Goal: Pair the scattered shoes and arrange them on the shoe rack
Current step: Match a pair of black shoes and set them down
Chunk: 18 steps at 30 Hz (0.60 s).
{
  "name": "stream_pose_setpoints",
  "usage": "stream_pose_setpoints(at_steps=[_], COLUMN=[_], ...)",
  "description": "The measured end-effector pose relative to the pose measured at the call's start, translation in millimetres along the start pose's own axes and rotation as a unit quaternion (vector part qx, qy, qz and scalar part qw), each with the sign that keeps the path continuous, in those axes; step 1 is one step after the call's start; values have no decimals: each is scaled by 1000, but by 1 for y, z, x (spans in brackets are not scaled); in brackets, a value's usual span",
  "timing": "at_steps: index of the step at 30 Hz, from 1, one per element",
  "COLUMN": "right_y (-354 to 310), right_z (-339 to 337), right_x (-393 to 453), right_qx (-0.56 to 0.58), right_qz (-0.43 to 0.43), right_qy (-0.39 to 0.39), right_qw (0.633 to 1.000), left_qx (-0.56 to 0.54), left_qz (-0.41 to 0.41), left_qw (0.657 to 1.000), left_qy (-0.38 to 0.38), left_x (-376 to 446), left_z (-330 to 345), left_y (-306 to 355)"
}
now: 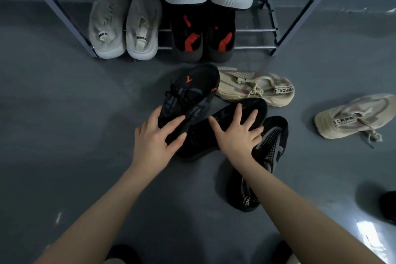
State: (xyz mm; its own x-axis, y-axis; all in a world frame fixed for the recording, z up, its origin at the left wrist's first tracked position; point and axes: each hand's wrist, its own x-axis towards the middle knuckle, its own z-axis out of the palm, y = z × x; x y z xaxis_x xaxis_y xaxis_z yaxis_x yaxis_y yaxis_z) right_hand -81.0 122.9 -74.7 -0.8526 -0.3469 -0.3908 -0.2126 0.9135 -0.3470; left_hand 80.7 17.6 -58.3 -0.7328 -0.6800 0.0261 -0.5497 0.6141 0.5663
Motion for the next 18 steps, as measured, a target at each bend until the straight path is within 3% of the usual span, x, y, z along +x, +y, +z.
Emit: stream_pose_setpoints(at_steps=[12, 18], right_y=[-23, -4], right_z=[16, 17], right_x=[15, 2], right_qx=[16, -29], right_qz=[58, -44], right_qy=[10, -26], right_qw=[998, 998], left_qx=[-5, -12], left_qz=[-89, -102], left_qw=[996, 994], left_qy=[29, 45], left_x=[-19, -31], left_z=[-3, -7], left_y=[-5, -7])
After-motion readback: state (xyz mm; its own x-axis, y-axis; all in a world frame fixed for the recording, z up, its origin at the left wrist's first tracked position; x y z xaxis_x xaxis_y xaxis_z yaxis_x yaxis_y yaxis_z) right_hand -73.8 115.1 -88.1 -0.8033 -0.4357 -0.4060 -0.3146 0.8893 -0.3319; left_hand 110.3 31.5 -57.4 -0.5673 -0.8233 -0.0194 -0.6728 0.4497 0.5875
